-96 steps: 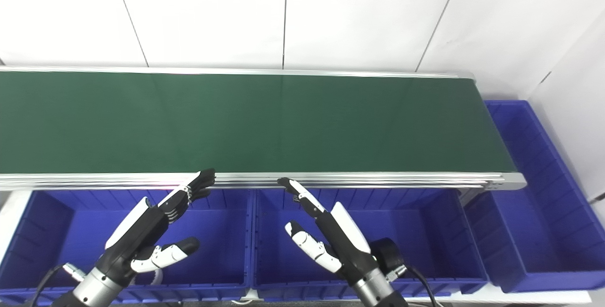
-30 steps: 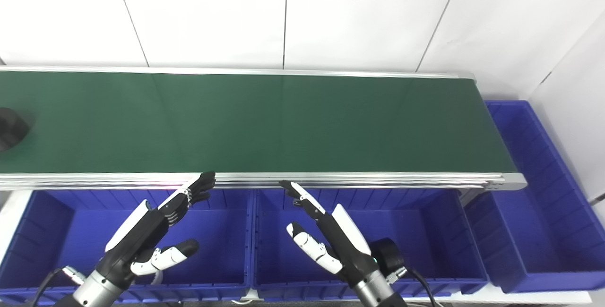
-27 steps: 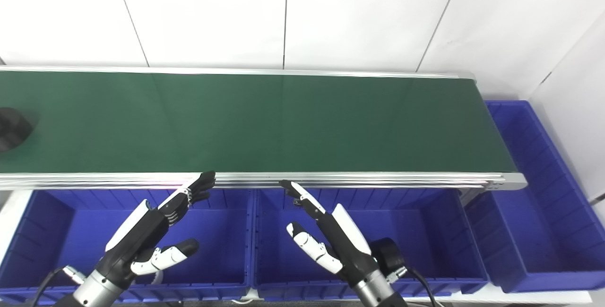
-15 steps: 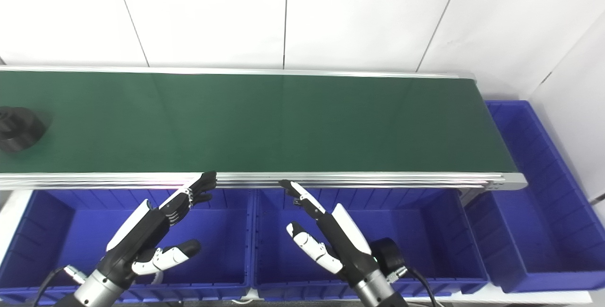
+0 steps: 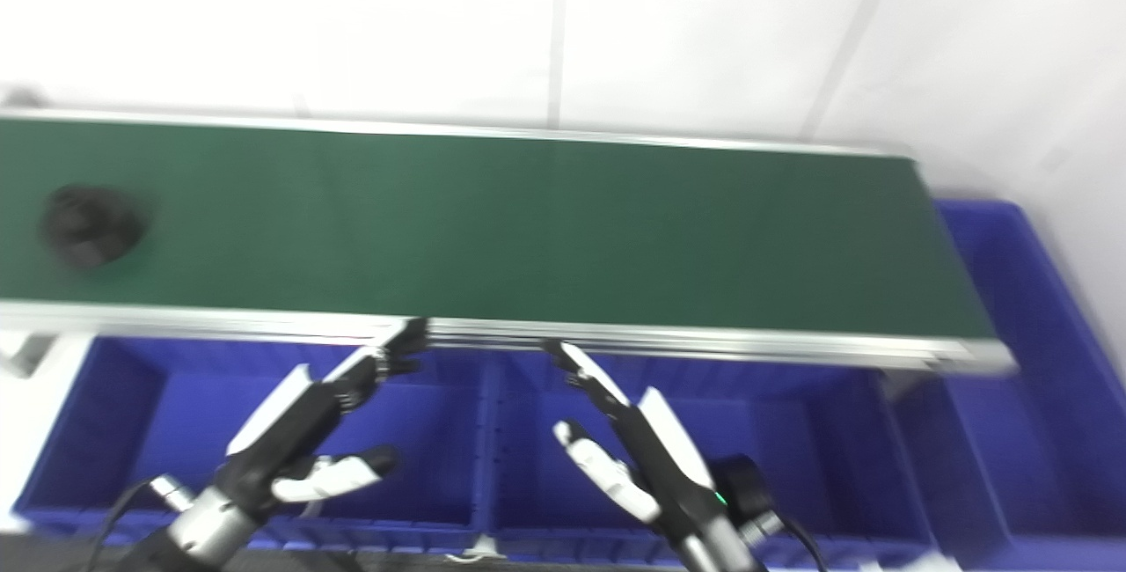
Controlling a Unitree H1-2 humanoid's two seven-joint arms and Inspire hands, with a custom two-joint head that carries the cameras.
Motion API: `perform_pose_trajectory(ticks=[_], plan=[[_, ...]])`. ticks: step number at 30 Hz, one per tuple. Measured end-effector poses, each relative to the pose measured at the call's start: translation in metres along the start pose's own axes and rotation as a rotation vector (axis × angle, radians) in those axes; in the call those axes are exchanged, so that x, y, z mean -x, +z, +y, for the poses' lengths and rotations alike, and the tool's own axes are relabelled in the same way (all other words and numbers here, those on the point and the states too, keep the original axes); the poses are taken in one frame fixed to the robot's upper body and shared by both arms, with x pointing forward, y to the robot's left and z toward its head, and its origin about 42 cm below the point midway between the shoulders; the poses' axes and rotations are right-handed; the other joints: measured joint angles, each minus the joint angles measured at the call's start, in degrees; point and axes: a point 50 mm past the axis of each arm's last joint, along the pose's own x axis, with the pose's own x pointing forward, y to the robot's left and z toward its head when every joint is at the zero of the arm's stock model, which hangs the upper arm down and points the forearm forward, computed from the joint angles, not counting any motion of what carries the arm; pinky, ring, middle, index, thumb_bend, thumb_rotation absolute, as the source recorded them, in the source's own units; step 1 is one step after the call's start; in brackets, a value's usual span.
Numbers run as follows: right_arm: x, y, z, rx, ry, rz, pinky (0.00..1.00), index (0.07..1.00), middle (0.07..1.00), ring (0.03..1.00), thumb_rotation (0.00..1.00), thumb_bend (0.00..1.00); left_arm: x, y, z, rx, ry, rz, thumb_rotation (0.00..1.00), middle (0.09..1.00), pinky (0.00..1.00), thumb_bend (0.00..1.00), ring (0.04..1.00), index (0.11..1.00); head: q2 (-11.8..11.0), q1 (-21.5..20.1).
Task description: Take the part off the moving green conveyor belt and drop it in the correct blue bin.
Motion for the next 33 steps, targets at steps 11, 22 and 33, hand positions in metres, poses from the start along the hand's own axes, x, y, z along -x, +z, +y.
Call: perform_pose_trajectory(ticks=[11,22,33], plan=[[0.017,-0.030,0.006,-0.019,-0.005,0.055,0.89,0.947,0.962,0.940,0.98,0.48,0.003,-0.011,-0.017,-0.005,0.011,0.026,0.55,0.965,0.87,0.45,0.936,0.935,-5.12,-0.51],[0.020,-0.040,0.011,0.007,0.002,0.085,0.90,0.948,0.959,0.943,1.00,0.51,0.008,-0.022,-0.018,-0.015,0.009,0.068,0.55,0.962,0.85,0.46,0.924,0.928,-10.90,-3.05],[0.016,-0.047,0.012,0.020,-0.008,0.092,0.87,0.935,0.950,0.923,0.95,0.53,0.004,-0.026,-0.017,-0.027,0.004,0.072,0.53,0.947,0.82,0.48,0.910,0.911,-9.78,-4.03]])
